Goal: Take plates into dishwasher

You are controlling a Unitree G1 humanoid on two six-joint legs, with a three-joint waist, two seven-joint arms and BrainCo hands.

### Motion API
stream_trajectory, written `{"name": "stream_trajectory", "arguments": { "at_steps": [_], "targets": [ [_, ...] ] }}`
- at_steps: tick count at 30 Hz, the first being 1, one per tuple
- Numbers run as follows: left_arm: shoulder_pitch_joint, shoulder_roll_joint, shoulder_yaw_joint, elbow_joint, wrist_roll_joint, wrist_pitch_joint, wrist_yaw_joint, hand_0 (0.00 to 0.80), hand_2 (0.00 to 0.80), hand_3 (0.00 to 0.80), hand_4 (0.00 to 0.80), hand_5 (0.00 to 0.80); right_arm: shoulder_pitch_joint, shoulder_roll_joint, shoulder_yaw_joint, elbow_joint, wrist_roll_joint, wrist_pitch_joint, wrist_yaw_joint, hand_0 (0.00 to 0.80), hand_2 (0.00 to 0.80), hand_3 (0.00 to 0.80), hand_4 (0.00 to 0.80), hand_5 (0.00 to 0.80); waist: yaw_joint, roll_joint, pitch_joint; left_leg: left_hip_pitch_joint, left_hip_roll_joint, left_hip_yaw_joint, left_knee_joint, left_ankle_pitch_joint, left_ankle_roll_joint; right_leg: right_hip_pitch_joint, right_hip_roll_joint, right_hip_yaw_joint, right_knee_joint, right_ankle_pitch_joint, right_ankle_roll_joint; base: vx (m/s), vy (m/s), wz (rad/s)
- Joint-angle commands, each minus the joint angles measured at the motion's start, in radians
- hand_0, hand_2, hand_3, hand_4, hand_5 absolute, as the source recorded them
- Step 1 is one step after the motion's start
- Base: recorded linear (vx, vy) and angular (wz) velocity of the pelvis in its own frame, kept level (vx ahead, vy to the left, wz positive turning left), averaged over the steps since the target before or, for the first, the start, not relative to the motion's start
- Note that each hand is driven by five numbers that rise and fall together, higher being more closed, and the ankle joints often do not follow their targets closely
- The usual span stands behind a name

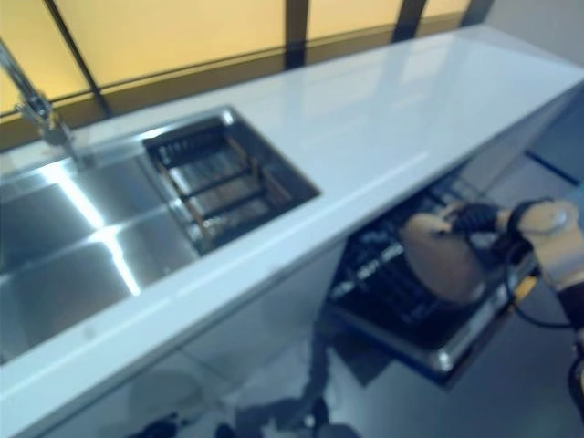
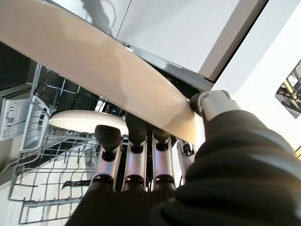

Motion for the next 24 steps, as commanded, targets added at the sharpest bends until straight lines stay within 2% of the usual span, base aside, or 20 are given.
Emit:
{"name": "stream_trajectory", "arguments": {
  "at_steps": [1, 24],
  "targets": [
    [-0.052, 0.026, 0.005, 0.041, 0.007, -0.023, 0.001, 0.0, 0.0, 0.0, 0.0, 0.0, -0.038, 0.027, -0.056, -0.035, -0.036, -0.029, -0.008, 0.8, 0.8, 0.8, 0.8, 0.8, 0.013, -0.031, 0.011, 0.076, -0.041, -0.037, 0.0, -0.095, 0.036, -0.018, -0.02, -0.055, 0.004, 0.023, 0.064, 0.0, 0.0, 0.0],
    [-0.067, 0.015, -0.015, -0.002, -0.096, -0.033, 0.006, 0.0, 0.0, 0.0, 0.0, 0.0, -0.081, 0.081, 0.025, 0.022, -0.225, -0.106, -0.033, 0.8, 0.8, 0.8, 0.8, 0.8, 0.04, 0.008, 0.077, 0.033, -0.043, -0.07, 0.0, -0.073, 0.03, -0.042, -0.035, -0.079, 0.004, 0.028, 0.06, -0.015, -0.005, 0.02]
  ]
}}
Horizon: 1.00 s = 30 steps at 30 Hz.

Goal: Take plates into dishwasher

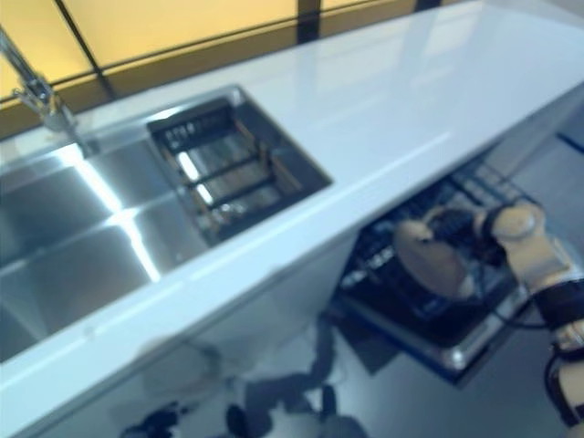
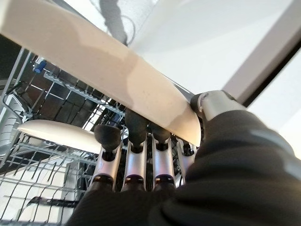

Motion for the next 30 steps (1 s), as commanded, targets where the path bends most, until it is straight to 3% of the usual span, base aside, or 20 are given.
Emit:
{"name": "stream_trajectory", "arguments": {
  "at_steps": [1, 10, 30],
  "targets": [
    [-0.049, 0.016, -0.022, 0.013, -0.042, -0.026, 0.002, 0.0, 0.0, 0.0, 0.0, 0.0, -0.085, 0.02, 0.02, 0.047, -0.039, -0.042, -0.038, 0.8, 0.8, 0.8, 0.8, 0.8, 0.023, -0.033, 0.021, 0.063, -0.039, -0.046, -0.001, -0.075, 0.026, -0.025, -0.028, -0.045, 0.004, 0.029, 0.058, -0.044, 0.0, 0.03],
    [-0.059, 0.021, -0.042, 0.001, -0.06, -0.031, -0.009, 0.0, 0.0, 0.0, 0.0, 0.0, -0.123, 0.06, 0.065, 0.166, -0.113, -0.062, -0.08, 0.8, 0.8, 0.8, 0.8, 0.8, 0.05, -0.004, 0.051, 0.037, -0.05, -0.07, -0.001, -0.065, 0.022, -0.033, -0.037, -0.064, 0.004, 0.028, 0.051, -0.037, -0.001, 0.08],
    [-0.065, 0.03, -0.066, -0.014, -0.064, -0.042, -0.015, 0.0, 0.0, 0.0, 0.0, 0.0, -0.159, 0.058, 0.107, 0.323, -0.255, -0.081, -0.163, 0.8, 0.8, 0.8, 0.8, 0.8, 0.076, 0.018, 0.085, 0.013, -0.05, -0.083, -0.001, -0.05, 0.017, -0.04, -0.045, -0.085, 0.004, 0.031, 0.048, -0.02, -0.01, 0.04]
  ]
}}
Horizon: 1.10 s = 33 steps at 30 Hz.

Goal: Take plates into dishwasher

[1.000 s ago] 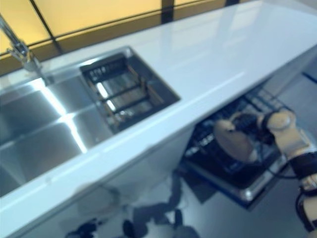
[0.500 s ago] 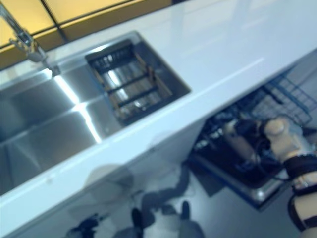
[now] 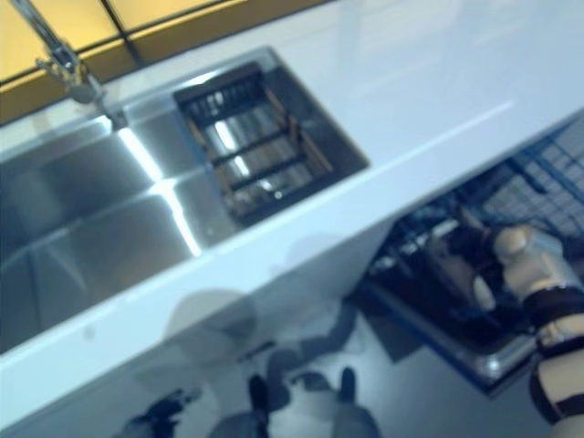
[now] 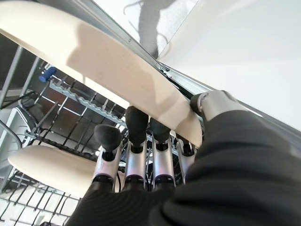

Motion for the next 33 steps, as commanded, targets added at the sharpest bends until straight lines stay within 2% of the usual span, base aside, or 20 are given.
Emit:
{"name": "stream_trajectory", "arguments": {
  "at_steps": [1, 3, 4, 5, 6, 15, 26, 29, 33],
  "targets": [
    [-0.048, 0.033, -0.057, 0.016, -0.03, -0.02, -0.005, 0.0, 0.0, 0.0, 0.0, 0.0, -0.134, -0.017, 0.074, 0.045, -0.052, -0.016, -0.025, 0.8, 0.8, 0.8, 0.8, 0.8, 0.029, -0.053, 0.009, 0.061, -0.034, -0.03, -0.002, -0.059, 0.006, -0.024, -0.026, -0.022, 0.004, 0.034, 0.045, 0.0, 0.0, 0.0],
    [-0.046, 0.034, -0.055, 0.015, -0.027, -0.02, -0.007, 0.0, 0.0, 0.0, 0.0, 0.0, -0.136, -0.027, 0.078, 0.04, -0.047, -0.008, -0.02, 0.8, 0.8, 0.8, 0.8, 0.8, 0.029, -0.056, 0.009, 0.062, -0.033, -0.029, -0.002, -0.059, 0.006, -0.022, -0.026, -0.023, 0.004, 0.033, 0.045, 0.0, 0.0, 0.0],
    [-0.045, 0.035, -0.054, 0.014, -0.025, -0.019, -0.008, 0.0, 0.0, 0.0, 0.0, 0.0, -0.138, -0.033, 0.078, 0.039, -0.044, -0.006, -0.015, 0.59, 0.59, 0.59, 0.59, 0.59, 0.028, -0.057, 0.007, 0.063, -0.032, -0.028, -0.002, -0.059, 0.006, -0.021, -0.025, -0.023, 0.004, 0.033, 0.045, 0.0, 0.0, 0.0],
    [-0.045, 0.036, -0.053, 0.014, -0.023, -0.019, -0.01, 0.0, 0.0, 0.0, 0.0, 0.0, -0.138, -0.039, 0.077, 0.036, -0.039, 0.0, -0.015, 0.151, 0.151, 0.151, 0.151, 0.151, 0.028, -0.06, 0.006, 0.065, -0.031, -0.026, -0.002, -0.059, 0.005, -0.019, -0.024, -0.023, 0.004, 0.032, 0.045, 0.0, 0.0, 0.0],
    [-0.047, 0.037, -0.052, 0.014, -0.021, -0.015, -0.01, 0.0, 0.0, 0.0, 0.0, 0.0, -0.14, -0.045, 0.076, 0.036, -0.031, 0.003, -0.017, 0.0, 0.0, 0.0, 0.0, 0.0, 0.026, -0.063, 0.003, 0.067, -0.03, -0.025, -0.002, -0.059, 0.005, -0.017, -0.022, -0.023, 0.004, 0.032, 0.045, 0.0, 0.0, 0.0],
    [-0.041, 0.039, -0.041, 0.014, -0.013, -0.004, -0.003, 0.0, 0.0, 0.0, 0.0, 0.0, -0.161, -0.111, 0.053, -0.012, 0.05, 0.029, -0.001, 0.0, 0.0, 0.0, 0.0, 0.0, 0.012, -0.092, -0.024, 0.088, -0.022, -0.019, -0.002, -0.064, 0.006, 0.0, -0.009, -0.011, 0.004, 0.027, 0.045, 0.027, 0.005, 0.0],
    [-0.017, 0.053, -0.013, 0.032, 0.03, 0.019, 0.013, 0.0, 0.0, 0.0, 0.0, 0.0, -0.229, -0.246, 0.072, -0.049, 0.15, 0.04, 0.024, 0.0, 0.0, 0.0, 0.0, 0.0, 0.001, -0.135, -0.081, 0.124, -0.023, -0.012, -0.002, -0.082, 0.014, 0.03, 0.006, 0.011, 0.004, 0.016, 0.044, 0.044, 0.0, -0.02],
    [-0.006, 0.065, 0.004, 0.043, 0.059, 0.041, 0.017, 0.0, 0.0, 0.0, 0.0, 0.0, -0.271, -0.291, 0.094, -0.057, 0.181, 0.068, 0.05, 0.0, 0.0, 0.0, 0.0, 0.0, -0.002, -0.147, -0.097, 0.146, -0.009, 0.002, 0.021, -0.091, 0.016, 0.052, 0.008, 0.012, 0.005, 0.009, 0.03, 0.063, -0.098, -0.06],
    [0.004, 0.096, 0.042, 0.058, 0.052, 0.077, 0.051, 0.0, 0.0, 0.0, 0.0, 0.0, -0.331, -0.357, 0.122, -0.074, 0.195, 0.085, 0.04, 0.0, 0.0, 0.0, 0.0, 0.0, 0.006, -0.155, -0.084, 0.128, 0.028, -0.02, 0.111, -0.111, 0.014, 0.051, 0.036, -0.011, 0.109, -0.056, -0.009, 0.047, -0.201, -0.04]
  ]
}}
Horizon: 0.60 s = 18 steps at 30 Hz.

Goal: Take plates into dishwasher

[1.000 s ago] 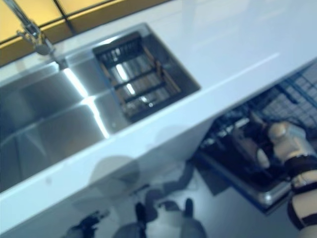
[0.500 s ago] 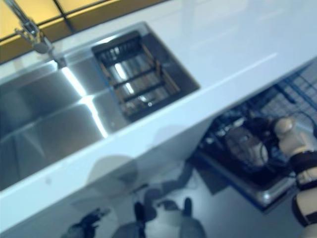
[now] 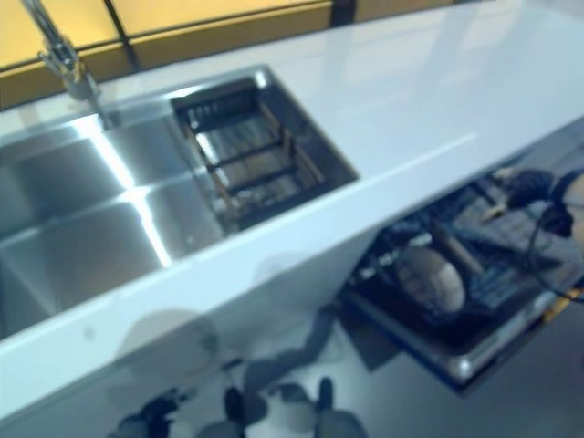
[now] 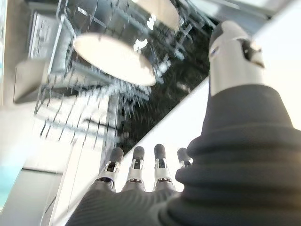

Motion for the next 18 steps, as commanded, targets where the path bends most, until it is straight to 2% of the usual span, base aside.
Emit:
{"name": "stream_trajectory", "arguments": {
  "at_steps": [1, 3, 4, 6, 7, 9, 11, 13, 16, 17, 18],
  "targets": [
    [0.01, 0.057, 0.034, 0.053, 0.044, 0.03, 0.054, 0.0, 0.0, 0.0, 0.0, 0.0, -0.105, -0.094, 0.079, -0.037, 0.013, 0.017, -0.036, 0.0, 0.0, 0.0, 0.0, 0.0, 0.019, -0.032, -0.044, 0.049, 0.024, -0.042, 0.11, -0.102, 0.015, -0.012, 0.035, -0.038, 0.109, -0.063, -0.014, 0.156, -0.227, 0.05],
    [0.051, 0.058, 0.067, 0.063, 0.052, 0.023, 0.068, 0.0, 0.0, 0.0, 0.0, 0.0, -0.119, -0.122, 0.091, -0.05, -0.036, 0.02, -0.028, 0.0, 0.0, 0.0, 0.0, 0.0, 0.031, -0.033, -0.056, 0.065, 0.037, -0.05, 0.064, -0.066, -0.001, 0.014, 0.055, -0.056, 0.09, -0.064, -0.019, 0.15, -0.194, 0.16],
    [0.072, 0.055, 0.074, 0.064, 0.041, 0.009, 0.074, 0.0, 0.0, 0.0, 0.0, 0.0, -0.127, -0.133, 0.099, -0.048, -0.055, 0.026, -0.029, 0.0, 0.0, 0.0, 0.0, 0.0, 0.038, -0.03, -0.062, 0.064, 0.044, -0.053, 0.028, -0.029, -0.014, 0.028, 0.065, -0.06, 0.067, -0.057, -0.017, 0.044, -0.123, 0.17],
    [0.083, 0.052, 0.082, 0.059, 0.023, -0.012, 0.079, 0.0, 0.0, 0.0, 0.0, 0.0, -0.143, -0.141, 0.106, -0.033, -0.056, 0.055, -0.061, 0.0, 0.0, 0.0, 0.0, 0.0, 0.05, -0.026, -0.055, 0.02, 0.038, -0.042, 0.001, 0.024, -0.039, 0.044, 0.079, -0.074, 0.022, -0.041, -0.009, -0.147, -0.148, 0.07],
    [0.074, 0.051, 0.084, 0.058, 0.02, -0.029, 0.074, 0.0, 0.0, 0.0, 0.0, 0.0, -0.157, -0.145, 0.107, -0.025, -0.028, 0.087, -0.08, 0.0, 0.0, 0.0, 0.0, 0.0, 0.052, -0.032, -0.039, -0.006, 0.036, -0.009, 0.031, 0.025, -0.043, 0.041, 0.072, -0.089, 0.011, -0.035, -0.01, -0.321, -0.157, 0.14],
    [0.046, 0.047, 0.09, 0.064, 0.037, -0.056, 0.054, 0.0, 0.0, 0.0, 0.0, 0.0, -0.196, -0.158, 0.115, 0.009, -0.042, 0.121, -0.095, 0.0, 0.0, 0.0, 0.0, 0.0, 0.033, -0.047, -0.032, -0.006, 0.027, 0.075, 0.147, -0.02, -0.037, 0.007, 0.045, -0.151, 0.014, -0.028, -0.027, -0.316, -0.087, 0.27],
    [0.026, 0.04, 0.081, 0.062, 0.058, -0.072, 0.048, 0.0, 0.0, 0.0, 0.0, 0.0, -0.227, -0.194, 0.128, 0.047, -0.039, 0.117, -0.086, 0.0, 0.0, 0.0, 0.0, 0.0, 0.005, -0.048, -0.037, 0.029, 0.035, 0.106, 0.27, -0.051, -0.041, -0.015, 0.037, -0.208, 0.023, -0.028, -0.055, -0.249, -0.068, 0.6],
    [0.009, 0.044, 0.072, 0.048, 0.072, -0.073, 0.047, 0.0, 0.0, 0.0, 0.0, 0.0, -0.221, -0.234, 0.126, 0.063, -0.027, 0.103, -0.085, 0.0, 0.0, 0.0, 0.0, 0.0, -0.021, -0.039, -0.053, 0.067, 0.025, 0.084, 0.329, -0.049, -0.046, -0.046, 0.043, -0.23, 0.041, -0.033, -0.078, -0.234, -0.059, 0.69],
    [-0.058, 0.066, 0.03, 0.026, 0.031, -0.041, 0.052, 0.0, 0.0, 0.0, 0.0, 0.0, -0.123, -0.286, 0.008, 0.047, -0.022, 0.088, -0.066, 0.0, 0.0, 0.0, 0.0, 0.0, -0.084, 0.0, -0.081, 0.157, -0.027, -0.015, 0.39, -0.048, -0.064, -0.143, 0.078, -0.255, 0.09, -0.042, -0.112, -0.368, -0.042, 0.55],
    [-0.08, 0.068, 0.022, 0.029, 0.016, -0.039, 0.05, 0.0, 0.0, 0.0, 0.0, 0.0, -0.09, -0.289, -0.024, 0.05, -0.046, 0.08, -0.072, 0.0, 0.0, 0.0, 0.0, 0.0, -0.095, 0.015, -0.083, 0.17, -0.073, -0.058, 0.384, -0.063, -0.063, -0.176, 0.093, -0.258, 0.096, -0.035, -0.111, -0.483, 0.004, 0.59],
    [-0.095, 0.072, 0.016, 0.026, -0.001, -0.041, 0.049, 0.0, 0.0, 0.0, 0.0, 0.0, -0.065, -0.285, -0.046, 0.058, -0.062, 0.077, -0.09, 0.0, 0.0, 0.0, 0.0, 0.0, -0.099, 0.029, -0.078, 0.179, -0.109, -0.079, 0.348, -0.096, -0.048, -0.215, 0.107, -0.26, 0.115, -0.03, -0.105, -0.537, 0.042, 0.75]
  ]
}}
